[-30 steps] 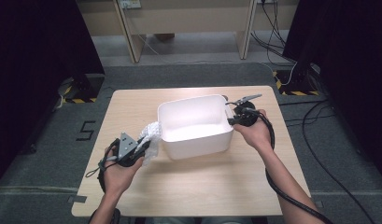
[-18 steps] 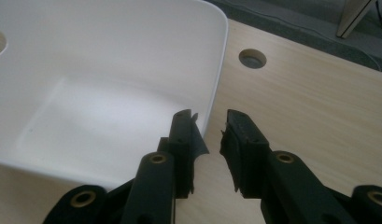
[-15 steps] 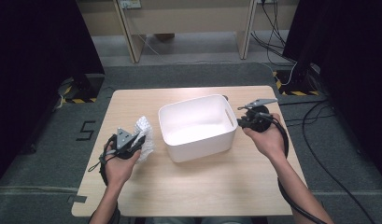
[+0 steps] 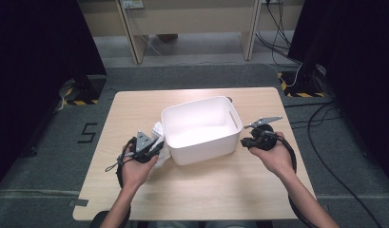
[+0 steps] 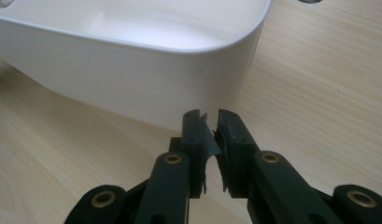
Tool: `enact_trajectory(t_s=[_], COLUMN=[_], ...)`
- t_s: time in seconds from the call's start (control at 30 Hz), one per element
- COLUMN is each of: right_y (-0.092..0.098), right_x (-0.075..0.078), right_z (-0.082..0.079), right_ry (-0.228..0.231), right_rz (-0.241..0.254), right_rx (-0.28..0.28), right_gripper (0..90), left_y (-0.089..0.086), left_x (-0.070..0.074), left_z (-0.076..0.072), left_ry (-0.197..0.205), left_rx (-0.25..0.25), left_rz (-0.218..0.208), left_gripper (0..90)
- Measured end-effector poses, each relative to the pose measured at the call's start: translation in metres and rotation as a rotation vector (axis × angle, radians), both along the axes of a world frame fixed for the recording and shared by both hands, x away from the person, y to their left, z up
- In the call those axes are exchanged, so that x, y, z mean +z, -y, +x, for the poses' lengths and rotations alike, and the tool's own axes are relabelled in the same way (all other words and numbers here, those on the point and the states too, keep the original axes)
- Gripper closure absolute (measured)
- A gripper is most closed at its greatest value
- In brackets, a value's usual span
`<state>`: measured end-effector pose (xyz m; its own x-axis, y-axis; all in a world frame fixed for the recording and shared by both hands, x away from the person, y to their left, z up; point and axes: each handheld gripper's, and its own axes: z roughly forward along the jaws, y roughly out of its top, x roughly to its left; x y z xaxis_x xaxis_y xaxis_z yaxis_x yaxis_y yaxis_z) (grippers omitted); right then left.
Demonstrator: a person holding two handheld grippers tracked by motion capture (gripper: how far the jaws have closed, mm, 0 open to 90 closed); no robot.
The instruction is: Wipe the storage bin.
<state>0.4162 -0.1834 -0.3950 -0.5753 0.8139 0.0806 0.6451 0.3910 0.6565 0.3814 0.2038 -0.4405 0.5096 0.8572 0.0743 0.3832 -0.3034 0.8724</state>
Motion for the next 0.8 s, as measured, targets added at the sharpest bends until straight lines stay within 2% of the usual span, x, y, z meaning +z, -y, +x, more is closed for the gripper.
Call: enact_trajectory(t_s=[0.2,0.27,0.5,0.67,0.73,0.8], right_y=[-0.005,-0.006,0.002,0.006,0.008,0.010], right_x=[0.002,0.002,0.002,0.009,0.013,0.018], right_z=[0.005,0.008,0.030,0.043,0.046,0.045], right_ry=[0.014,0.004,-0.006,0.000,0.001,0.005], right_rz=[0.006,0.001,-0.016,0.001,0.015,0.027], right_rx=[0.000,-0.004,-0.069,-0.143,-0.169,-0.201], right_gripper=[81.5,81.4,79.4,70.1,64.7,60.4], left_y=[0.010,0.016,0.051,0.079,0.083,0.080], left_x=[0.001,0.001,0.003,0.004,0.004,0.005], left_z=[-0.004,-0.006,-0.007,0.001,0.004,0.005], left_ry=[0.002,0.004,0.002,-0.003,-0.005,-0.007], left_rx=[-0.033,-0.052,-0.142,-0.189,-0.204,-0.191], left_rz=[0.008,0.018,0.041,0.033,0.026,0.024], left_gripper=[77.7,77.7,77.6,77.4,77.4,77.3])
